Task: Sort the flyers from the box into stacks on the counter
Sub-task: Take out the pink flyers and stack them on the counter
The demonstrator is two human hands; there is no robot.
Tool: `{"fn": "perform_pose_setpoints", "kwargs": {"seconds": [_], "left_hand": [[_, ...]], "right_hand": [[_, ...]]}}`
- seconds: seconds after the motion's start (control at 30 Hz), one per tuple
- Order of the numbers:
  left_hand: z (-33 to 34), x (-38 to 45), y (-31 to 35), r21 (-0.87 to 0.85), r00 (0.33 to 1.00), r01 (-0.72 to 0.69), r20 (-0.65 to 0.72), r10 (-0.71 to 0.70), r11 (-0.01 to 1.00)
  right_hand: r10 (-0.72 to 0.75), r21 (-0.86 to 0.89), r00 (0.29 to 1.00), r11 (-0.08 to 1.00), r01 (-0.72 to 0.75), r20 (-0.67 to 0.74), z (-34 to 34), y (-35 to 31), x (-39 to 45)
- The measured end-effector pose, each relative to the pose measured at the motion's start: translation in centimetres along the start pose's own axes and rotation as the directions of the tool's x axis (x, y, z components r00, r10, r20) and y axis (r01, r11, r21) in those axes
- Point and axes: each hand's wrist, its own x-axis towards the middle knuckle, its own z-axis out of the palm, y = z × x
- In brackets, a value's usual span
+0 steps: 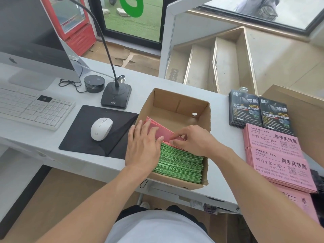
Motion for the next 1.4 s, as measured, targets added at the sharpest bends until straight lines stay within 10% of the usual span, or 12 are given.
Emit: {"fn": "perform_pose_setpoints", "kwargs": {"seconds": [1.4], "left_hand": [[-0.1, -0.1, 0.4, -0.036, 0.999, 0.038, -0.032, -0.039, 0.999]], "right_hand": [[-0.032, -0.034, 0.999, 0.999, 0.034, 0.037, -0.2, 0.6, 0.2]]}}
